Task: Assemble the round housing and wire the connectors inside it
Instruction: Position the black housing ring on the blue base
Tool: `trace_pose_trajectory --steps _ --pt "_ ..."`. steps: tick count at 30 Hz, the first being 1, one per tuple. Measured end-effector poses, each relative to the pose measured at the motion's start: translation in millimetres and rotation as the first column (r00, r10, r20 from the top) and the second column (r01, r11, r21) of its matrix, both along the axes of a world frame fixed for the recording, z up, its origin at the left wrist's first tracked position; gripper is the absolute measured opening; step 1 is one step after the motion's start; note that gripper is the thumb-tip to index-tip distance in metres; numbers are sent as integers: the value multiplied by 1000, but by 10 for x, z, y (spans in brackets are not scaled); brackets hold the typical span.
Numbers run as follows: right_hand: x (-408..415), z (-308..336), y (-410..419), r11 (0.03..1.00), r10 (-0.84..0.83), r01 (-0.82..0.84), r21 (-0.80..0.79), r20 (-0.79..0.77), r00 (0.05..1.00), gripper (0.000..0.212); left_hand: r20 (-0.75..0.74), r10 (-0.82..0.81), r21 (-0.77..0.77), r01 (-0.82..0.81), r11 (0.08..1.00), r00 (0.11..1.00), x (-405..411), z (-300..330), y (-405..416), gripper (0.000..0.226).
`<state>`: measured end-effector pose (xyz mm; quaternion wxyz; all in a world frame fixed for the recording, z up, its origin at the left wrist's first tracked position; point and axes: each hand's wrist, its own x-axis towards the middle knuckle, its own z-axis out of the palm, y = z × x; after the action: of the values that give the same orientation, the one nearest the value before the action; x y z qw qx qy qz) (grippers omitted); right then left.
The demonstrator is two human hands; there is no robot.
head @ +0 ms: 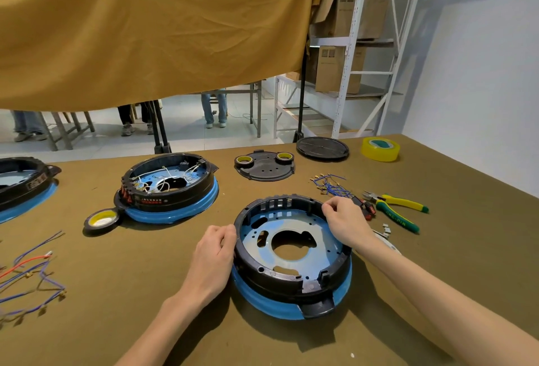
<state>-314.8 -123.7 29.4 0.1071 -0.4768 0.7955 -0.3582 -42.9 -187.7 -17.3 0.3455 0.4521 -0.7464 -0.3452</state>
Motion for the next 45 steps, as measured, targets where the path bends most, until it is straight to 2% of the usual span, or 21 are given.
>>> trace_pose_trajectory --steps 4,12,14,19,22,27,37,45 --pt "-6 -36 -26 999 -28 28 -35 -13 1000 21 -8 30 9 -30 1000 1000 -22 34 6 45" --pt "16 44 -164 998 48 -41 46 -178 983 24 4 62 -2 -62 998 998 -15 68 37 33" --pt "10 73 -183 996 73 -60 65 -209 975 24 9 48 -7 -48 999 999 3 71 42 37" --pt "-41 105 -202 992 115 -104 69 -175 978 26 45 20 9 -21 1000 999 15 55 6 36" --pt "-71 86 -168 992 119 -111 61 -143 983 26 71 53 -18 -52 998 996 3 54 21 45" --pt "-78 73 -173 993 117 -112 44 -156 981 28 75 38 -22 -36 999 996 14 46 30 47" --pt "-53 30 -242 996 78 -66 60 -214 974 25 89 14 19 -16 1000 996 45 53 12 49" --pt "-43 88 -314 978 196 -164 127 -313 929 30 110 -38 51 32 998 993 74 36 -7 48"
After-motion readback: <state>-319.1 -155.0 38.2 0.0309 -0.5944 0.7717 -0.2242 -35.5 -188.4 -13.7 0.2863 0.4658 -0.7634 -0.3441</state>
